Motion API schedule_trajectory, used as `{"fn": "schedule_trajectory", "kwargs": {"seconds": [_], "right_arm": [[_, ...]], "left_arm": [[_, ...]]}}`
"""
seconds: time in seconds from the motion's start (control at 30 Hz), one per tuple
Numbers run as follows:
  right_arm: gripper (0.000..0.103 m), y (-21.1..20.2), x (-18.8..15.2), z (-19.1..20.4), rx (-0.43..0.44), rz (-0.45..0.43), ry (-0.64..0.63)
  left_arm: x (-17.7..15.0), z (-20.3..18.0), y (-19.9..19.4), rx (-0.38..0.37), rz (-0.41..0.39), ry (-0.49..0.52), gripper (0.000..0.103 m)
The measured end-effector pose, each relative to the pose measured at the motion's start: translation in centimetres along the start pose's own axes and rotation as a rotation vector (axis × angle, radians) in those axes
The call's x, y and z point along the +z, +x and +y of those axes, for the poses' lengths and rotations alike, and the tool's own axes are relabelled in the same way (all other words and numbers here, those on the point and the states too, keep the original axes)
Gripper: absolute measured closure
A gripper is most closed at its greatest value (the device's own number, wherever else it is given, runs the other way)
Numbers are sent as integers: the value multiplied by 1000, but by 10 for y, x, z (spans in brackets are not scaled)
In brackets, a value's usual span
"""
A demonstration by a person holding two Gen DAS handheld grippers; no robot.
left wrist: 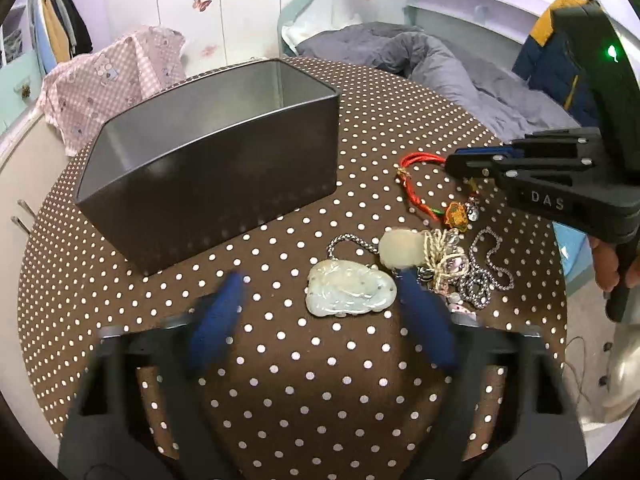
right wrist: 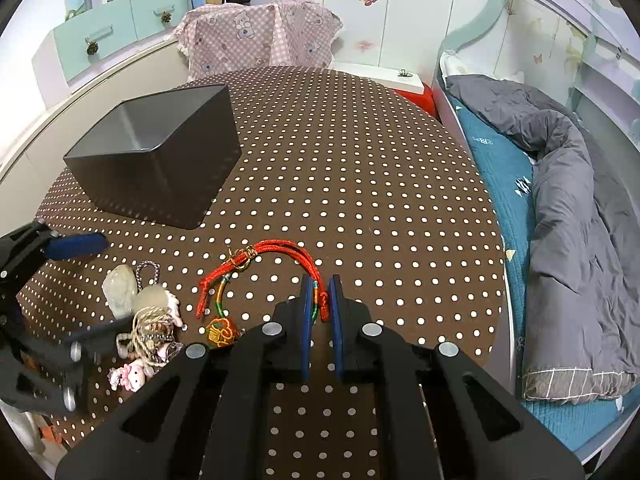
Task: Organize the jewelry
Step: 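Grasp the red string bracelet with the right gripper while the left gripper grasps the jade pendant, then carry the string bracelet and jade pendant into the grey box and release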
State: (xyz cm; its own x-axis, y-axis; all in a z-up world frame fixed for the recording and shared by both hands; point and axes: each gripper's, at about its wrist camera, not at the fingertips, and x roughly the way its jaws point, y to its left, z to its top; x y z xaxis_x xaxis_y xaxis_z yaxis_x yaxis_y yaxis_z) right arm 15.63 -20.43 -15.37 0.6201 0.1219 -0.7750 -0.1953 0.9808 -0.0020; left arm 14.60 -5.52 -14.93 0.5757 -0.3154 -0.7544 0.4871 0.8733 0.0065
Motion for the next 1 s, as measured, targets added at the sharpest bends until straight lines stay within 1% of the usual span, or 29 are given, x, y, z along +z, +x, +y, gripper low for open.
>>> {"fn": "schedule_trajectory", "kwargs": {"seconds": [0.03, 0.07, 0.43, 0.6, 0.73, 1.0], "right_arm": [[96, -1, 0, 0, 0, -2, 1], [96, -1, 0, -1, 1, -3, 1], [96, -7, 8, -4, 9, -28, -7], [96, -13, 14, -3, 7, -49, -3], [96, -20, 20, -2, -1, -74, -4], [96, -42, 39, 4, 4, -165, -29]], "left_arm": [[1, 1, 0, 12, -6, 4, 58], [2, 1, -1, 17, -8, 11, 60], [3, 3, -1, 20, -5, 9, 61], [3, 13, -6, 32, -15, -5, 61], [8, 19, -13, 40, -39, -21, 61], [19, 27, -28, 68, -100, -38, 61]]}}
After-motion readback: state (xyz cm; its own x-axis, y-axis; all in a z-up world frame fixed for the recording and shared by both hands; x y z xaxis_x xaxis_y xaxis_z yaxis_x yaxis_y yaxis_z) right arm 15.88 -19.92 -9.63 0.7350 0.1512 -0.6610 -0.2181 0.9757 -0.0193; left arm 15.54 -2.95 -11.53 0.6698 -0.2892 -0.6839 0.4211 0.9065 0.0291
